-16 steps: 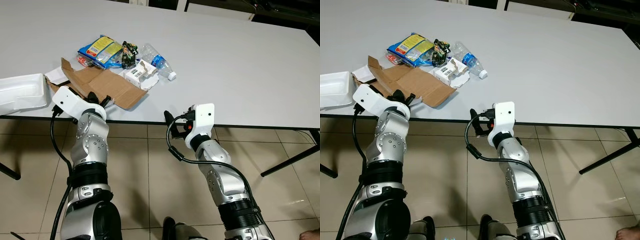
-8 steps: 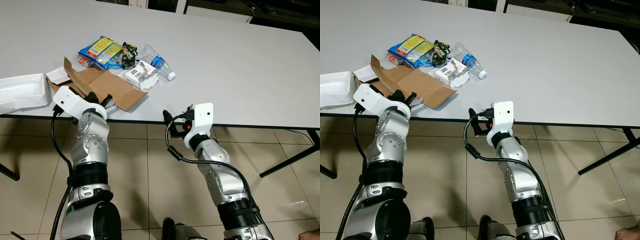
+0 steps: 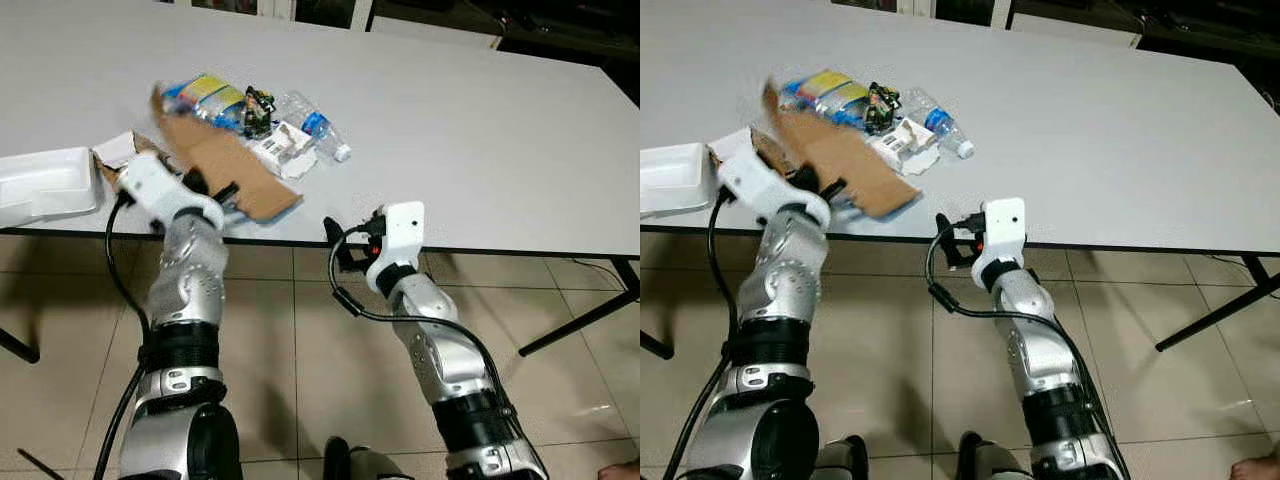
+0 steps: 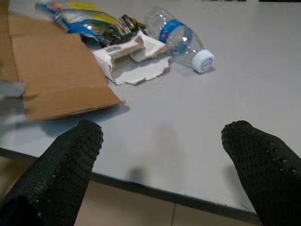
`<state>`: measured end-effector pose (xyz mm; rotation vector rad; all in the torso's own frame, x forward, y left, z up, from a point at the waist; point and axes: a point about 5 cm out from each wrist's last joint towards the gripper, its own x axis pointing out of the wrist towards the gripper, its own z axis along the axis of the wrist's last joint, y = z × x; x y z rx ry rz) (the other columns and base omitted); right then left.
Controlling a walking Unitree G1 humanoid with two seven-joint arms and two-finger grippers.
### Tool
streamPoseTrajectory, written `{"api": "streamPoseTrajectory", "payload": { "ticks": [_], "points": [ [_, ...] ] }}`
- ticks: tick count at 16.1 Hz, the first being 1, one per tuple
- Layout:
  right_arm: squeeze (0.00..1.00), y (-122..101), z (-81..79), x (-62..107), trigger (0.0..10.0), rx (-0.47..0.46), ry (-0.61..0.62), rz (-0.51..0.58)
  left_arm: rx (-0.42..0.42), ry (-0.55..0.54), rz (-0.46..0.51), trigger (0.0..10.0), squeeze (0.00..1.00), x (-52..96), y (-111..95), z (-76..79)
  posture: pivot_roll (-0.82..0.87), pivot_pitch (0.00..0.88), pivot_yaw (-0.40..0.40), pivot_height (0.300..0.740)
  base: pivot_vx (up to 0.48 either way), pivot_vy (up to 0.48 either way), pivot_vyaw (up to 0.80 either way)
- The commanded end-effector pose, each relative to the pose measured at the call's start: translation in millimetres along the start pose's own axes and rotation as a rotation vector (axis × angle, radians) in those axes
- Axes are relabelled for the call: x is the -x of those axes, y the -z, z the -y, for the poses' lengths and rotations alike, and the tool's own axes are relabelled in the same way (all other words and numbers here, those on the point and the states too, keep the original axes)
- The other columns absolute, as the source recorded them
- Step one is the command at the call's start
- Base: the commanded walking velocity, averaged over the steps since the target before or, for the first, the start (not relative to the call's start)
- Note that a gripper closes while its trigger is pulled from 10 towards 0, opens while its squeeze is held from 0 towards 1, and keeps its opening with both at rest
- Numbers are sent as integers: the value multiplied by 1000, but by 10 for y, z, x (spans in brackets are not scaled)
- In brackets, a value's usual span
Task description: Picking trash to rubbish bin
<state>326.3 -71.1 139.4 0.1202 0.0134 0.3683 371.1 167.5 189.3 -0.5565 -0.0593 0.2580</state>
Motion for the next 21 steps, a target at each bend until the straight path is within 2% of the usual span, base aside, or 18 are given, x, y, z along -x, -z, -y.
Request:
{"api": "streamPoseTrajectory", "payload": {
  "ticks": [1,7,11,13,16,21],
  "points": [
    [0,0,70,5,10000,-7,21,7,-33,75,39,10000,0,7,-81,184,-81,108,-128,740,0,0,0],
    [0,-40,66,-69,10000,-9,21,26,-122,220,94,10000,0,69,-153,463,-64,89,-124,740,0,0,0],
    [0,-77,81,-112,10000,-5,20,42,-111,332,146,10000,0,165,-189,690,-63,74,-121,740,0,0,0],
    [0,-81,83,-118,10000,-5,21,47,-97,372,180,10000,0,196,-245,752,-62,70,-120,740,0,0,0],
    [0,-85,83,-134,10000,-5,23,53,-79,397,225,10000,0,208,-342,789,-56,65,-117,740,0,0,0],
    [0,-123,89,-159,10000,-4,35,75,-126,402,245,10000,0,195,-365,751,-54,54,-107,740,0,0,0]
  ]
}}
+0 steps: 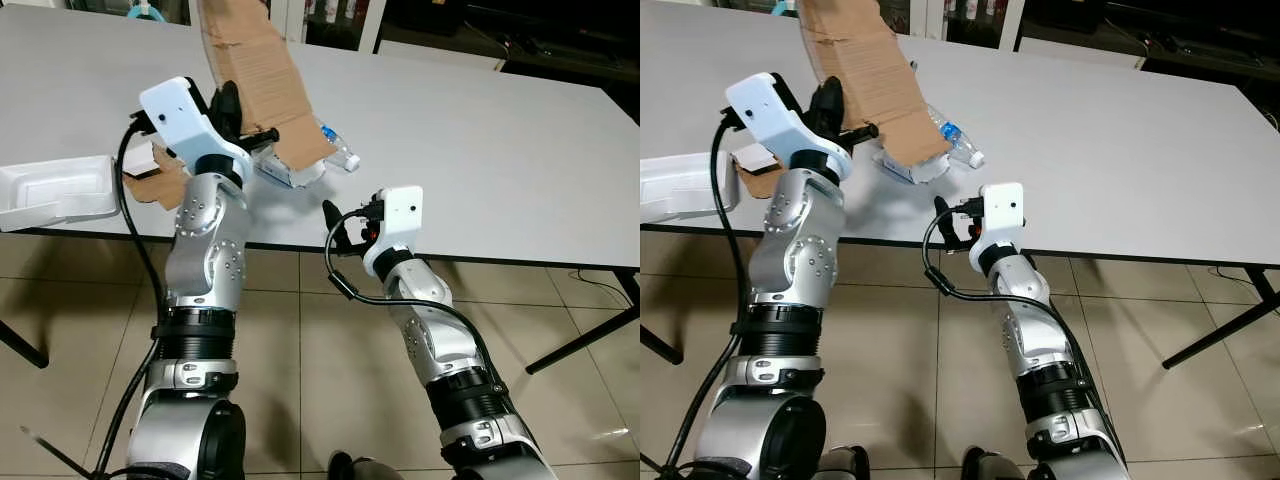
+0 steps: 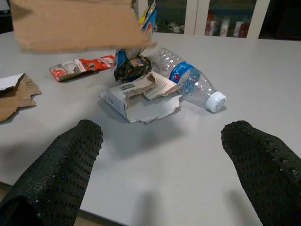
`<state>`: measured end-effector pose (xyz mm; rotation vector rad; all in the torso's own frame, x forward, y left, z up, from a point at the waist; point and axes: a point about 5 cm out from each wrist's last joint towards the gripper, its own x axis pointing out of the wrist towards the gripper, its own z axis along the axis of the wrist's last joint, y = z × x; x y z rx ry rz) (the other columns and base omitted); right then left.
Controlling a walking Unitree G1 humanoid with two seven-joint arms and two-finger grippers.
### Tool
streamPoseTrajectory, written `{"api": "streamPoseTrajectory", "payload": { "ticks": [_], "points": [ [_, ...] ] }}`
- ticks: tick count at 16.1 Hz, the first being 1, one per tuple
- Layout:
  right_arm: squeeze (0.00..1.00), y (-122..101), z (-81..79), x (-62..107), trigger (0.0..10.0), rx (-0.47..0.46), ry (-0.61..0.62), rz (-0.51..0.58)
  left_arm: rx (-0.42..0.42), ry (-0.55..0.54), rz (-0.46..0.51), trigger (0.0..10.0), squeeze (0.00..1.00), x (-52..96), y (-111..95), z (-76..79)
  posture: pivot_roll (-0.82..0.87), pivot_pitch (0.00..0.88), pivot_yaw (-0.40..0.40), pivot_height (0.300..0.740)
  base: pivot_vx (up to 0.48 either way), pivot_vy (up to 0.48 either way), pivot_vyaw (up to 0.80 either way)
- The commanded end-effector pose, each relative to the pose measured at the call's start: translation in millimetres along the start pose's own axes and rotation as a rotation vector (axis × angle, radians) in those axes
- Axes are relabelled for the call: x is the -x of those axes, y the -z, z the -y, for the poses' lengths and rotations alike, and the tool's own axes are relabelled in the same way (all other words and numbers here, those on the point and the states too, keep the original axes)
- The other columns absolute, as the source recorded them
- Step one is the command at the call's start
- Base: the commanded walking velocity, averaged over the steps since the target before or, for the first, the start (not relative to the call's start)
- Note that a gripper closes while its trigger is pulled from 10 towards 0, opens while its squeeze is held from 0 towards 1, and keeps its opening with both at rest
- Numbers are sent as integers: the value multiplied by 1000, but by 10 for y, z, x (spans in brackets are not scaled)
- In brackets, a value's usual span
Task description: Picking trash to rubbish bin
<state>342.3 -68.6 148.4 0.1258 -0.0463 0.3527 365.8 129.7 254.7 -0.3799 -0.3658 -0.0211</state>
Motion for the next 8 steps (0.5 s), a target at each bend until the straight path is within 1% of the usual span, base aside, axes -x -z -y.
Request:
{"api": "streamPoseTrajectory", "payload": {
  "ticks": [1,2,3,4,6,7,8],
  "points": [
    [0,-60,89,-9,10000,-7,40,32,-69,56,24,10000,0,-2,-29,95,-55,53,-105,740,0,0,0],
    [0,-76,103,-11,10000,-6,50,39,-122,66,33,10000,0,0,-32,87,-54,51,-105,740,0,0,0],
    [0,-127,148,-16,10000,-4,78,63,-227,87,34,10000,0,10,-19,59,-54,51,-104,740,0,0,0],
    [0,-163,183,-21,10000,-5,99,79,-274,97,26,10000,0,20,5,35,-52,49,-103,740,0,0,0],
    [0,-299,333,-23,10000,-9,177,142,-445,120,12,10000,0,78,55,-78,-53,46,-101,740,0,0,0],
    [0,-327,374,-17,10000,-4,192,157,-485,127,3,10000,0,101,76,-112,-52,45,-100,740,0,0,0],
    [0,-371,442,1,10000,2,220,181,-535,131,-25,10000,0,148,130,-182,-53,33,-98,740,0,0,0]
  ]
}}
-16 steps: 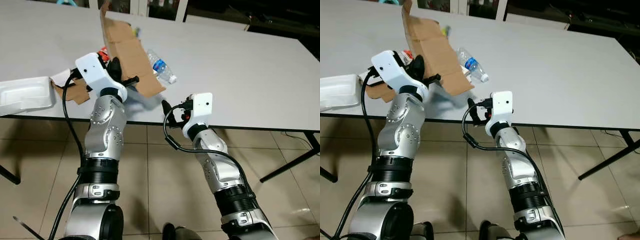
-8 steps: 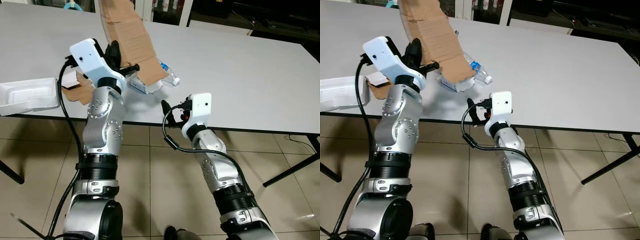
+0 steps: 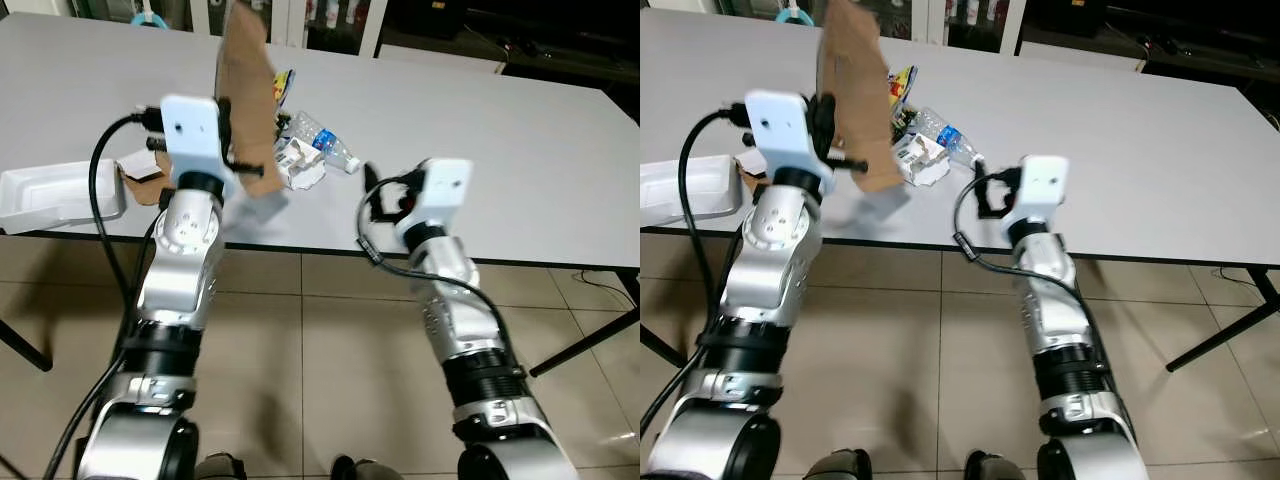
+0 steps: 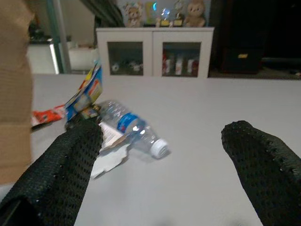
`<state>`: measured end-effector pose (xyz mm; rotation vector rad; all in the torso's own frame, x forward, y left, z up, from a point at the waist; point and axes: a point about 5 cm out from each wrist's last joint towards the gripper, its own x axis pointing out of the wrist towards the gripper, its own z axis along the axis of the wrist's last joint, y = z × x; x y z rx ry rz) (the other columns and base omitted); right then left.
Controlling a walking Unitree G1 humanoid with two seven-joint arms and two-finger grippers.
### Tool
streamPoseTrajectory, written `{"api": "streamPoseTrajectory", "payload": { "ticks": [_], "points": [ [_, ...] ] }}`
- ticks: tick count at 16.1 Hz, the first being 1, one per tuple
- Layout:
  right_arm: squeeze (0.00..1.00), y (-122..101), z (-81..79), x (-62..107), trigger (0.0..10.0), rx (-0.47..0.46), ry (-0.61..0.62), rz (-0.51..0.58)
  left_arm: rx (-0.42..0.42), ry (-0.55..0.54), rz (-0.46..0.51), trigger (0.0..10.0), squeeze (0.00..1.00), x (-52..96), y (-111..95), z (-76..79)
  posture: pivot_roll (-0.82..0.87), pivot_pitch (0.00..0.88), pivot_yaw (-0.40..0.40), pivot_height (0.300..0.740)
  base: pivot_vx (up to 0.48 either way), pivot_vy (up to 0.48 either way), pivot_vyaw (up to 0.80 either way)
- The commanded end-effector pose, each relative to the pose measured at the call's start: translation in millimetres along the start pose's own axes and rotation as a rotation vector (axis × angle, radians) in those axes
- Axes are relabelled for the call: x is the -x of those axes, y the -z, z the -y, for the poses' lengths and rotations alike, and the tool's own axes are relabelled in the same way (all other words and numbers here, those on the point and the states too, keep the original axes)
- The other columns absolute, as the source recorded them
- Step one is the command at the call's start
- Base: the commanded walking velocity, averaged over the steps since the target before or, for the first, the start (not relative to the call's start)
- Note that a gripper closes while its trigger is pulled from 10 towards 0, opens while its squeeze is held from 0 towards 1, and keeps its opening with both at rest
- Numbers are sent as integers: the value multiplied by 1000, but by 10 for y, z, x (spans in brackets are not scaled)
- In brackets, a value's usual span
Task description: Picking trash to rubbish bin
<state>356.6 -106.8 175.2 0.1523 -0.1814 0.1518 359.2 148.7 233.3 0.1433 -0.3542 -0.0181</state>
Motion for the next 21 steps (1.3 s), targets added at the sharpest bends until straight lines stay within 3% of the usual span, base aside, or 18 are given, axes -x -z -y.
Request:
{"api": "streamPoseTrajectory", "payload": {
  "ticks": [1,7,8,12,21],
  "points": [
    [0,-85,117,8,10000,8,53,49,-40,31,-15,10000,0,52,65,56,-57,24,-96,740,0,0,0],
    [0,-115,309,20,10000,32,127,63,-104,29,-69,10000,0,124,263,94,-63,0,-97,740,0,0,0],
    [0,-71,299,38,10000,30,125,48,-84,22,-117,10000,0,200,392,94,-66,0,-97,740,0,0,0],
    [0,-6,245,61,10000,26,110,25,-67,27,-128,10000,0,287,435,100,-57,2,-100,740,0,0,0],
    [0,49,202,90,10000,15,100,3,-82,18,-136,10000,0,278,428,121,-62,30,-93,740,0,0,0]
  ]
}}
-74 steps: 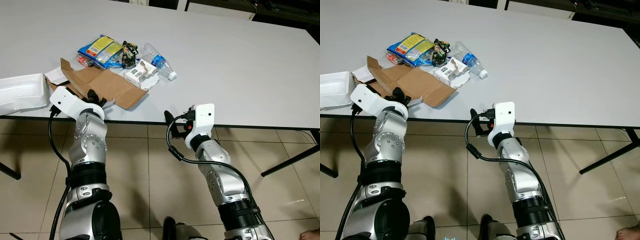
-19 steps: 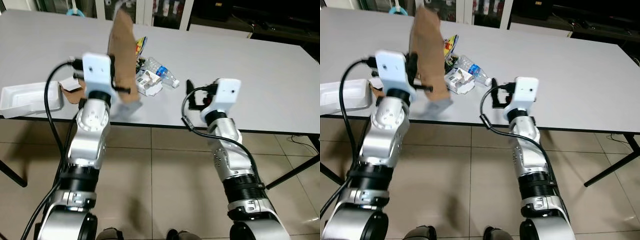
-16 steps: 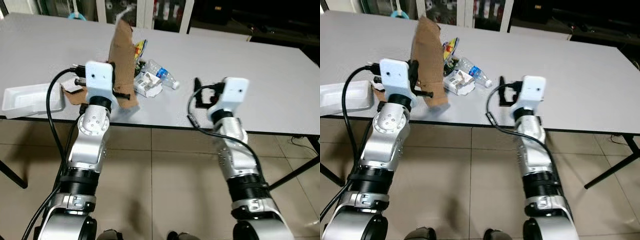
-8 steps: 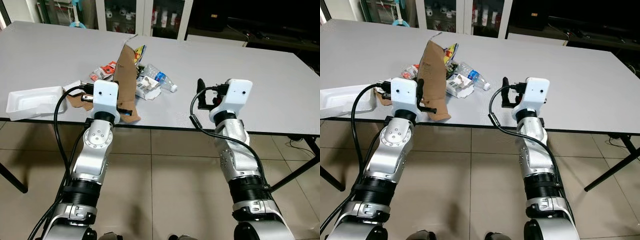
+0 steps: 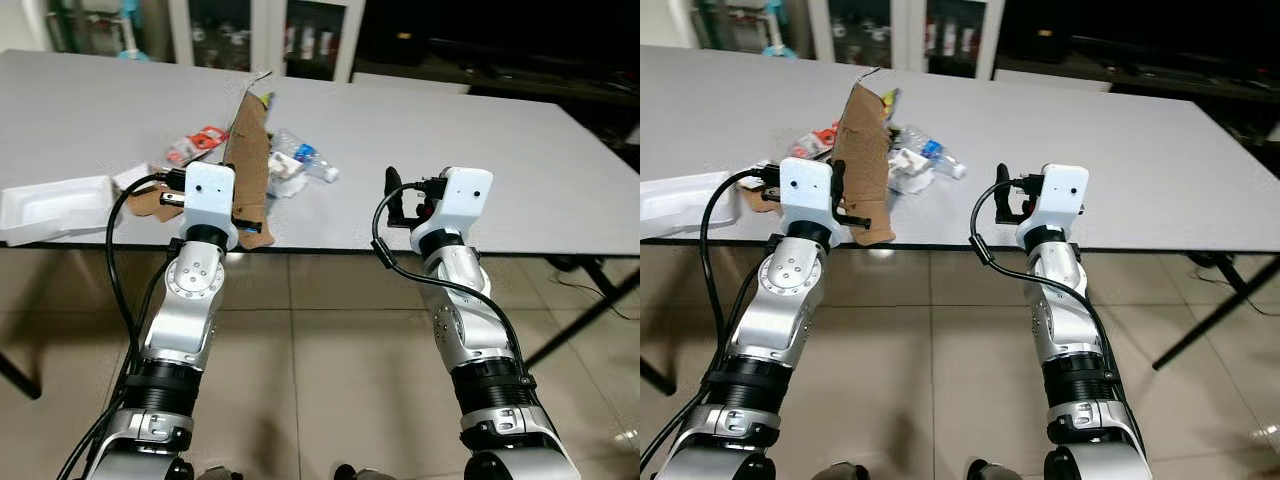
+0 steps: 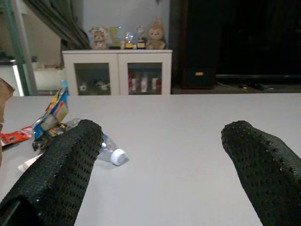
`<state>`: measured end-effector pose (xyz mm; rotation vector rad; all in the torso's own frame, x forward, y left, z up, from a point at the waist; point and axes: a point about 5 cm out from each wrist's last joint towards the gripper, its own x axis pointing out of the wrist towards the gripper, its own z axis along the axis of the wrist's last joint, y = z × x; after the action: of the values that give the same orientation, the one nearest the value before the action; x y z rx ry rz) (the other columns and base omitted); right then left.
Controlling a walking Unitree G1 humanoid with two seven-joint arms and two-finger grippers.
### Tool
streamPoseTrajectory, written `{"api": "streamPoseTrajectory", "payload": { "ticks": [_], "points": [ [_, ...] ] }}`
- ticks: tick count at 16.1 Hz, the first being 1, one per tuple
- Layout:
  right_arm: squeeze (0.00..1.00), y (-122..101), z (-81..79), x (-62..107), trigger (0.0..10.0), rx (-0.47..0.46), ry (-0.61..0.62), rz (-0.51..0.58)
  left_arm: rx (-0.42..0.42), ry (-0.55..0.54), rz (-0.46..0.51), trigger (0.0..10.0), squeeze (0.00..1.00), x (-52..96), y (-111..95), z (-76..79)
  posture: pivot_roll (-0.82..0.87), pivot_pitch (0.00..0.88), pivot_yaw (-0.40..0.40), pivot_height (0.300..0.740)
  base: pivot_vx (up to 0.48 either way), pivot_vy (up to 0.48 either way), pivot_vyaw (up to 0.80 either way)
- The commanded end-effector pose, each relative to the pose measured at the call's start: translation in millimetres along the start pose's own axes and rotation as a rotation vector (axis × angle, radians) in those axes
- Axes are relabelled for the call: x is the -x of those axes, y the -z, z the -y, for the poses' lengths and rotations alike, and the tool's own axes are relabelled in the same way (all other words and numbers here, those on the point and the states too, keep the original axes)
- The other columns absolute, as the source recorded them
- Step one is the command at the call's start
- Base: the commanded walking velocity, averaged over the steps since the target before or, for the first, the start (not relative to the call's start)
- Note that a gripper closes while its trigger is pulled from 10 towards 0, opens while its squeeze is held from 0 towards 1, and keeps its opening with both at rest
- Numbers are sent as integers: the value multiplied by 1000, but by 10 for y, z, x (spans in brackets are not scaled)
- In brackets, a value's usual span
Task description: Picking trash to rubbish bin
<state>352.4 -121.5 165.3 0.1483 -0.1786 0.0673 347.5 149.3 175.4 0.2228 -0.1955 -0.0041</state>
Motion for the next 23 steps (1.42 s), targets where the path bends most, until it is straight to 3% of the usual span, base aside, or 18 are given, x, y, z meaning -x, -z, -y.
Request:
{"api": "streamPoseTrajectory", "payload": {
  "ticks": [1,23],
  "points": [
    [0,-7,58,13,10000,8,19,-4,-3,5,22,10000,0,-16,-80,49,-60,35,-95,740,0,0,0],
    [0,60,0,52,10000,-9,-4,-49,35,2,6,10000,0,-14,-110,38,-64,71,-91,740,0,0,0]
  ]
}}
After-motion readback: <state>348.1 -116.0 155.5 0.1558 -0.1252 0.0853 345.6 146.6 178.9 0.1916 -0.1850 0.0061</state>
